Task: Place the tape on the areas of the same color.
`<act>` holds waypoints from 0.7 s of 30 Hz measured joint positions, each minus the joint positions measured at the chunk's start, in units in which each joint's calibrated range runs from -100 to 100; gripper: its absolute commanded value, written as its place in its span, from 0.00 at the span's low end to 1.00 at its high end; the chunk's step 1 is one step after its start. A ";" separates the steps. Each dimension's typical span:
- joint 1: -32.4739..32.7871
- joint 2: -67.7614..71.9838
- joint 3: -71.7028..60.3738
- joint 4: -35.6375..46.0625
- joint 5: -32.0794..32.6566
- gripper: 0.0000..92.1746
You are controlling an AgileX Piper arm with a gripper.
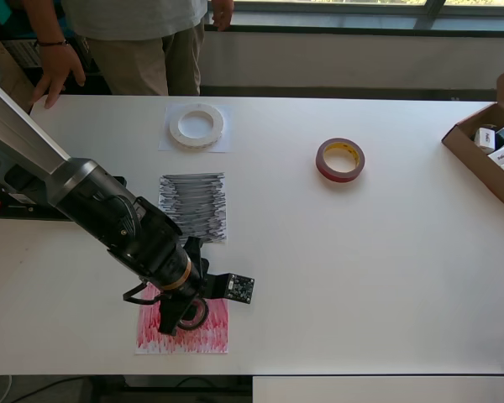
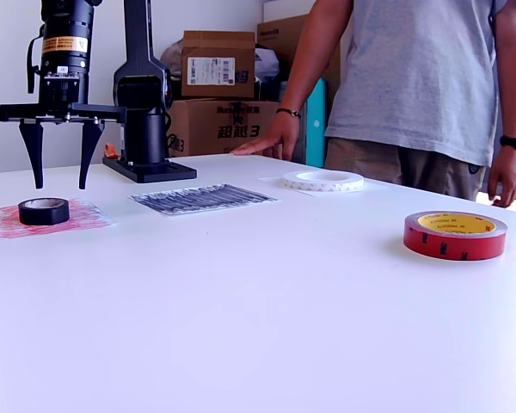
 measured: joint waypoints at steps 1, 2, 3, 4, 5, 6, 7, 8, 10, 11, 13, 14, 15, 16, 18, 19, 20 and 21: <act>0.00 0.34 0.00 0.00 0.00 0.64; 0.00 0.63 0.00 0.00 0.00 0.64; 0.00 0.96 0.00 0.00 0.00 0.64; 0.00 1.17 0.00 0.00 0.00 0.64; 0.00 1.30 0.00 0.00 0.00 0.64; 0.00 1.30 0.00 0.00 0.00 0.64; 0.00 1.59 0.00 0.00 0.00 0.64; 0.00 1.94 0.00 0.00 0.00 0.64; 0.10 2.54 0.00 0.00 0.00 0.64; 0.24 2.54 0.00 0.00 0.00 0.64; 0.78 2.54 0.00 0.00 0.00 0.64; 0.87 2.65 0.00 0.00 0.00 0.64; 0.88 3.19 0.00 0.00 0.00 0.64; 0.88 3.40 0.00 0.00 0.00 0.64; 0.88 3.59 0.00 0.00 0.00 0.64; 0.88 3.59 0.00 0.00 -0.03 0.64; 0.88 3.59 0.00 0.00 -0.03 0.64; 0.88 3.59 0.00 0.00 -0.03 0.64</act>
